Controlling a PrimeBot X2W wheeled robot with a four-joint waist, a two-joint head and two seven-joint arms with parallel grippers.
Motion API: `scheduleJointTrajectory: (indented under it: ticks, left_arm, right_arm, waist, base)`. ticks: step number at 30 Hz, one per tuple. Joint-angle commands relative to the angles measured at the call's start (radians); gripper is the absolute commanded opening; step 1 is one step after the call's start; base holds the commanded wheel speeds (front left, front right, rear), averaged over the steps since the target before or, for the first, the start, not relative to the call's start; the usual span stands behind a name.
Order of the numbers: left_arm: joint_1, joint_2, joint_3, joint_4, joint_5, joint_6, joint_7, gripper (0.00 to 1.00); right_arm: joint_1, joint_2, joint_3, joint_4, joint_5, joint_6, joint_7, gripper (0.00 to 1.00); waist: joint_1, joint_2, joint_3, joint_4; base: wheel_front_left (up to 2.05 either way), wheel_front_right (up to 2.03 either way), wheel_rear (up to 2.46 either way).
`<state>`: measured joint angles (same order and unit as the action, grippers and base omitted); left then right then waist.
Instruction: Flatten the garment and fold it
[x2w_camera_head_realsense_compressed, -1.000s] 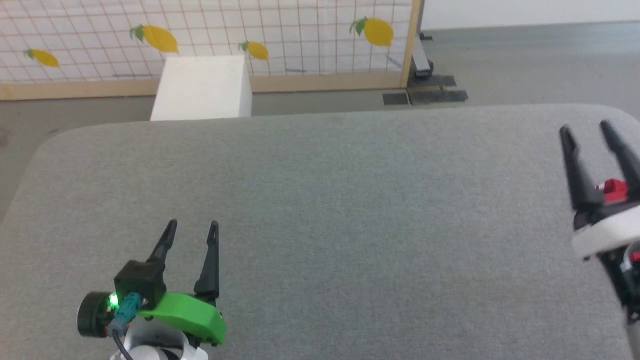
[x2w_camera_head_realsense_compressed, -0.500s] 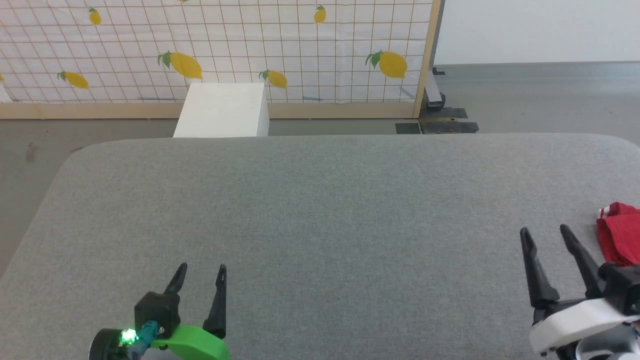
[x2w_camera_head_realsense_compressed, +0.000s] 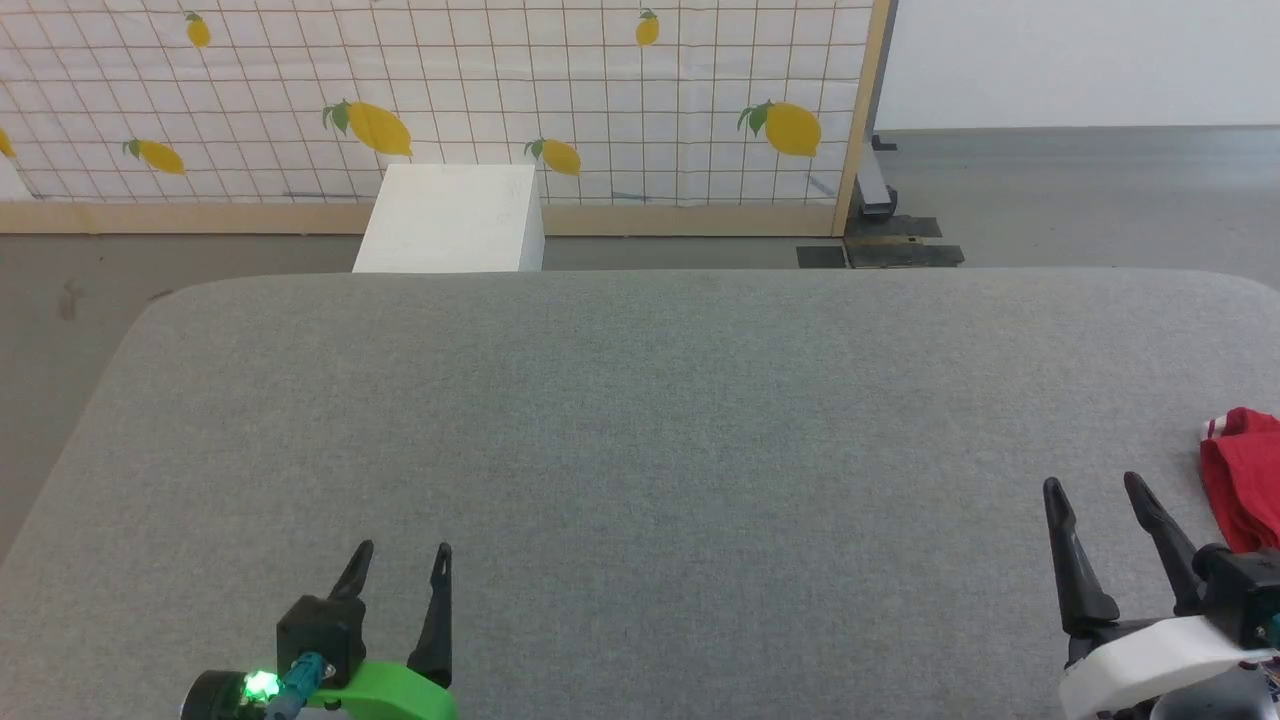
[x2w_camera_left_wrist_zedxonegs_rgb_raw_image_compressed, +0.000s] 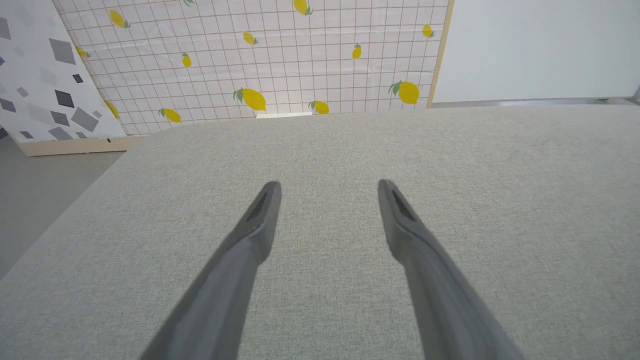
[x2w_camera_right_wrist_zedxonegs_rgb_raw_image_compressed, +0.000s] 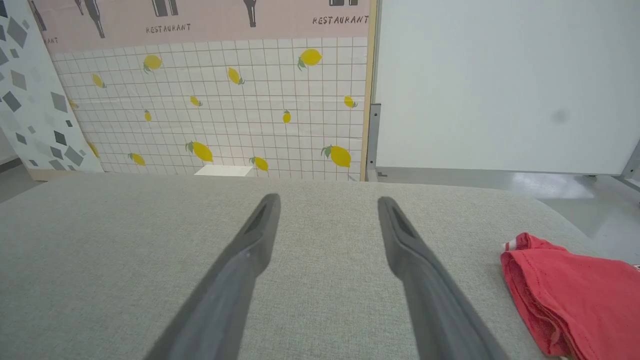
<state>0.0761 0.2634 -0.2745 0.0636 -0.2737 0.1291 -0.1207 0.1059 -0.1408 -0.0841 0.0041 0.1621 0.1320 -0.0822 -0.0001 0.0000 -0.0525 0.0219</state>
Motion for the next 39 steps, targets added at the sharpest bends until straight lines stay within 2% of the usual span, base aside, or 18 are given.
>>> scheduleJointTrajectory:
  ticks: [1,21,22,39]
  left_arm:
    - [-0.007,0.009,-0.001,0.006,0.009,0.007,-0.009,1.00]
    - [-0.013,0.015,-0.008,0.001,-0.011,0.008,-0.024,1.00]
    - [-0.001,0.011,-0.006,0.005,-0.010,0.005,-0.018,0.00]
    - [-0.008,-0.012,0.023,-0.002,0.019,-0.009,-0.003,0.00]
  right_arm:
    - [0.013,0.006,-0.003,-0.001,-0.011,-0.001,0.002,1.00]
    - [0.011,0.021,0.000,0.010,-0.009,-0.001,0.004,1.00]
    - [0.000,0.019,-0.001,0.008,-0.005,0.000,0.003,0.00]
    - [-0.011,0.026,0.008,0.007,-0.021,0.000,0.011,0.00]
  waist:
    - [0.0001,0.0000,0.000,0.000]
    - [0.0001,0.0000,-0.009,-0.005]
    - [0.0001,0.0000,-0.009,-0.005]
    - [0.0001,0.0000,-0.003,-0.007]
  base:
    - [0.00,0.00,0.00]
    - [0.00,0.00,0.00]
    - [0.00,0.00,0.00]
    - [0.00,0.00,0.00]
